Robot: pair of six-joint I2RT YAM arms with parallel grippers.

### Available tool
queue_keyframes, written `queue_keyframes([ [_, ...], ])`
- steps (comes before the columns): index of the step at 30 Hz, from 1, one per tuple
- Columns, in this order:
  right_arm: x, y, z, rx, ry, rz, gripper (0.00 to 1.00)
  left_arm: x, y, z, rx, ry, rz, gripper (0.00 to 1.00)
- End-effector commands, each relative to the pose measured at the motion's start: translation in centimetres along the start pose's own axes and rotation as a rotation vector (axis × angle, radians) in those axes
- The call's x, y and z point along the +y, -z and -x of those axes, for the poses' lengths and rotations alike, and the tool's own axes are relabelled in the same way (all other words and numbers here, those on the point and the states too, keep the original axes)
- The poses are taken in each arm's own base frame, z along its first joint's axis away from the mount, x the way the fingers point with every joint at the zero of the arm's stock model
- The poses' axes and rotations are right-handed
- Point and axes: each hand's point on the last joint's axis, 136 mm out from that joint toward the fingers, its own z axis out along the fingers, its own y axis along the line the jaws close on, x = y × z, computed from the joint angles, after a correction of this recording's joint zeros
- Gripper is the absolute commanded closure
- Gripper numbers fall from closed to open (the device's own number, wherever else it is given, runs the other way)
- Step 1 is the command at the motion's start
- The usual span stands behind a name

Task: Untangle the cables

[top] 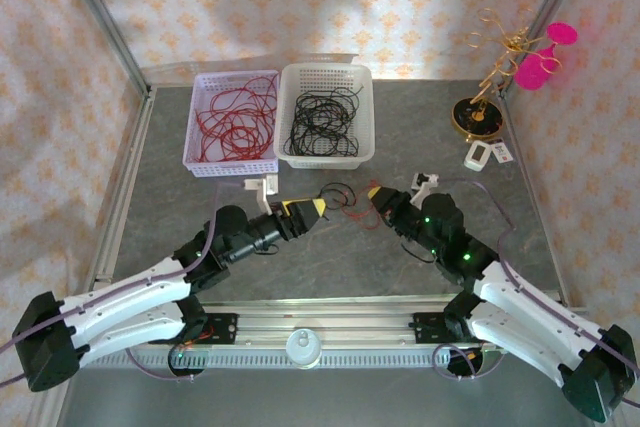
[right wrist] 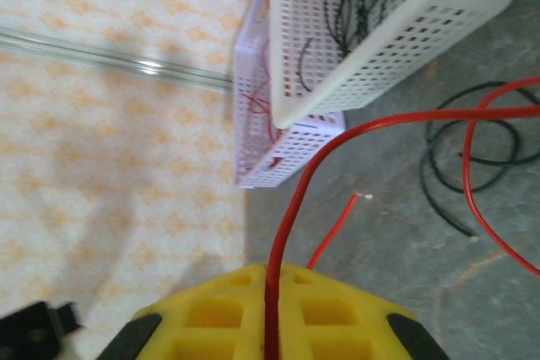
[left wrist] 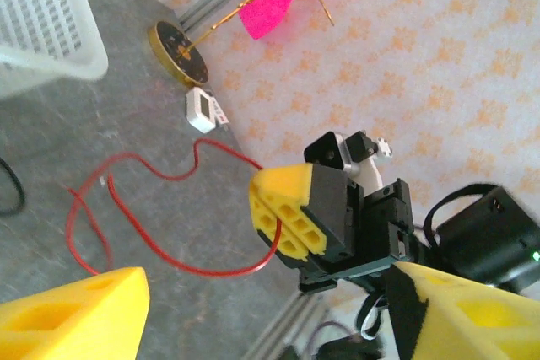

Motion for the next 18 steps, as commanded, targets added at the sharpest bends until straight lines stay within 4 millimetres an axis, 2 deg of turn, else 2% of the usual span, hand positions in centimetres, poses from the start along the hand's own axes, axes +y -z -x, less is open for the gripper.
queue_keyframes([
  [1, 1.7, 0.4, 0.7, -0.046, -0.081, 0.117, 0.94, -0.7, -0.3, 1.2, -0.123, 0.155, -0.034, 0.24],
  [3, 2.2, 0.6, 1.0, -0.067, -0.124, 0.165, 0.97, -0.1, -0.7, 1.1, -0.156, 0.232, -0.016, 0.24],
  [9, 2.5, 0.7, 2.0, -0.117, -0.151, 0.185, 0.99, -0.9, -1.7, 1.1, -0.233, 0.422, -0.071, 0.25],
  [11, 2.3, 0.5, 2.0, -0.119, -0.159, 0.182, 1.00, -1.1, -2.5, 0.8, -0.227, 0.474, -0.085, 0.27],
  [16, 2.2, 0.2, 1.8, -0.110, -0.171, 0.192, 1.00, 0.2, -4.6, -0.8, -0.201, 0.613, -0.064, 0.28],
  [18, 2.0, 0.2, 1.8, -0.111, -0.170, 0.190, 1.00, -0.6, -5.4, -0.6, -0.201, 0.623, -0.109, 0.33],
])
